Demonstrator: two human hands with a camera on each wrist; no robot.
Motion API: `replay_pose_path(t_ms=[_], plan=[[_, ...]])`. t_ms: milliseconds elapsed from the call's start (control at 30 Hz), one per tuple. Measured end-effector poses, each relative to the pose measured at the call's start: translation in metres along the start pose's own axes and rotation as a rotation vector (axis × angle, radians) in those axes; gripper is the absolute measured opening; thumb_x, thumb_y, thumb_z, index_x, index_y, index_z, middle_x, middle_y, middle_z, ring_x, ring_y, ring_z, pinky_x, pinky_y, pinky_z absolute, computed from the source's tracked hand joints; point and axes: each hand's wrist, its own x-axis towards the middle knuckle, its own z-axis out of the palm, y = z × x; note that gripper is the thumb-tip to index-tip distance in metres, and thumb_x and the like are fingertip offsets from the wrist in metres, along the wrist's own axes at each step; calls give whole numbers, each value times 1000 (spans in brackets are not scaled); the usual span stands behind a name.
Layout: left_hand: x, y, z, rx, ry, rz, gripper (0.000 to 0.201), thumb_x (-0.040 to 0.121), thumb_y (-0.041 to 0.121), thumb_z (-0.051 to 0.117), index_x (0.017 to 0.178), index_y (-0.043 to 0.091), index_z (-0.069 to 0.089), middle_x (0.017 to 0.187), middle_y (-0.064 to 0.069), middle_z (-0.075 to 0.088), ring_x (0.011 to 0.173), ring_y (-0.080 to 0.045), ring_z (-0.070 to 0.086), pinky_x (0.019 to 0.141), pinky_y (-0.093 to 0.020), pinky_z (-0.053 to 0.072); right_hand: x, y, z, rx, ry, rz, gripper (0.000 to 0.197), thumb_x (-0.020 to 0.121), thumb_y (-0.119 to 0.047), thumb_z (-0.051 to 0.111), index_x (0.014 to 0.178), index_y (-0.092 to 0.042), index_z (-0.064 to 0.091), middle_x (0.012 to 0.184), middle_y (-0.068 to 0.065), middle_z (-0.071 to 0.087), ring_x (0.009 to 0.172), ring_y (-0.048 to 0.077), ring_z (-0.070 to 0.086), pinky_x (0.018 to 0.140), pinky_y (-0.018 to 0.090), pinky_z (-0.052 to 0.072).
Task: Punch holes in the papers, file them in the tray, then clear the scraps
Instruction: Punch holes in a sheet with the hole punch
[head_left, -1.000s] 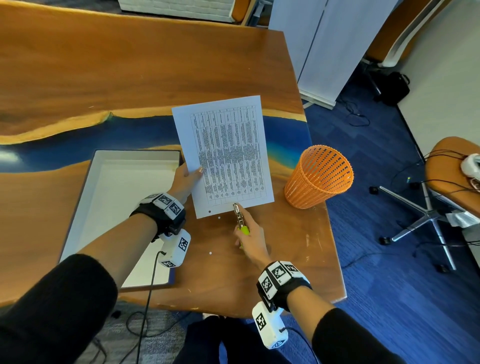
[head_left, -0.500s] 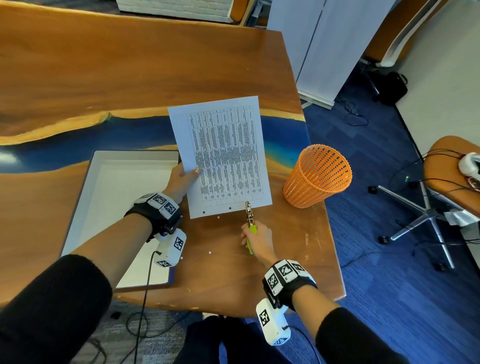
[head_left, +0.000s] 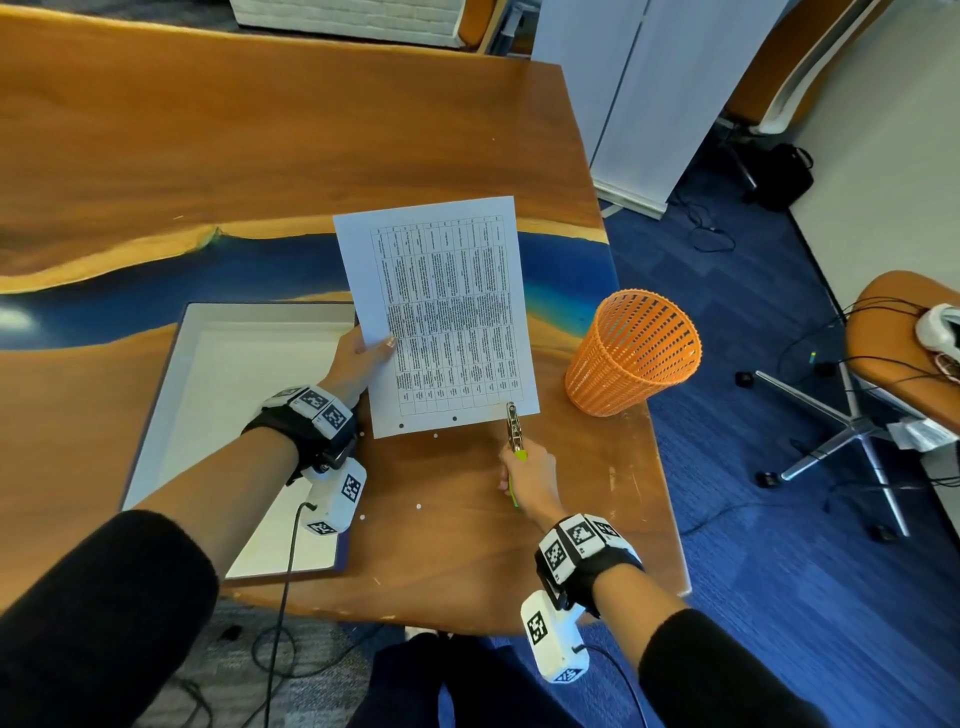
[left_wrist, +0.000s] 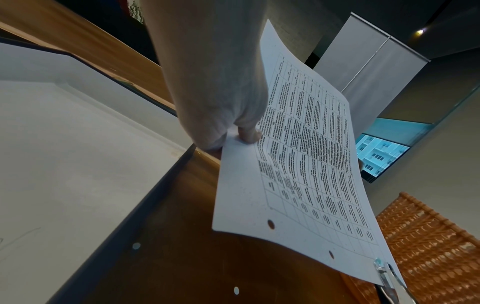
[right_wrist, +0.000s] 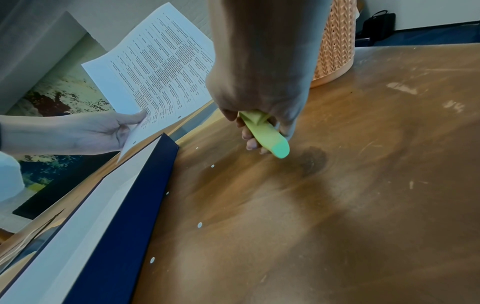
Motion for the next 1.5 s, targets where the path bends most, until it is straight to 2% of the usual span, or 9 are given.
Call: replay_pose_path(t_ms=[433,633,867,967,1033,1100,1200,1333,1500], plan=[[2,0,1,-5,-28,-5,34,95,7,51,128,1,49,105,2,64,79,1,70,69,-18,58,0,-1,1,-42,4,0,26,83,-6,45,60,-16,41,54,4,44,46,19,39,42,26,33],[3,0,1,-17,-31,-18,39,94,6,51,131,-3,46,107,0,64,81,1,71,69,-19,59,2,2,6,-49,33,1,26,76,-12,48,53,-20,39,57,2,43,59,22,37,55,37,33],[4,0,2,-26,-27,-13,38,95,2,49,132,-5,46,104,1,63,78,3,70,69,-16,58,1,2,1,-61,19,-14,28,80,-5,46,56,-16,39,57,6,42,50,19,35,38,17,36],[4,-2,2,-16,-28,-12,38,95,1,49,132,-6,45,105,-2,63,79,1,70,71,-18,58,-3,0,0,-31,1,-49,12,83,-6,46,84,-18,49,66,12,53,49,19,46,48,26,45],[6,-3,1,-9,-21,-10,39,95,3,49,132,-6,45,108,-8,63,80,1,70,72,-19,58,-5,0,-1,12,-2,-73,38,82,-3,47,108,-28,38,78,16,59,50,22,52,49,28,47],[7,-3,1,-7,-19,-10,39,95,4,50,133,-6,45,114,-13,61,81,0,70,73,-21,59,-8,-3,-4,50,0,-125,51,83,-1,47,113,-39,30,92,11,61,52,25,54,50,29,49],[8,-2,1,-1,-23,-8,39,95,5,50,132,-5,45,113,-11,62,82,-2,70,73,-21,59,-9,-7,-5,51,4,-197,61,84,1,47,118,-47,32,84,3,60,51,27,54,48,30,50],[7,0,3,2,-12,-15,38,95,6,51,132,-2,46,110,-6,63,81,-2,69,70,-19,59,-8,-8,-7,23,3,-257,68,82,4,45,125,-47,36,77,9,55,52,29,52,47,30,52],[6,2,2,27,-2,-19,39,95,8,51,132,-3,47,118,-13,61,91,-12,67,80,-31,57,-7,-6,-9,13,19,-283,68,81,5,46,129,-42,39,67,14,47,53,26,47,44,19,49]])
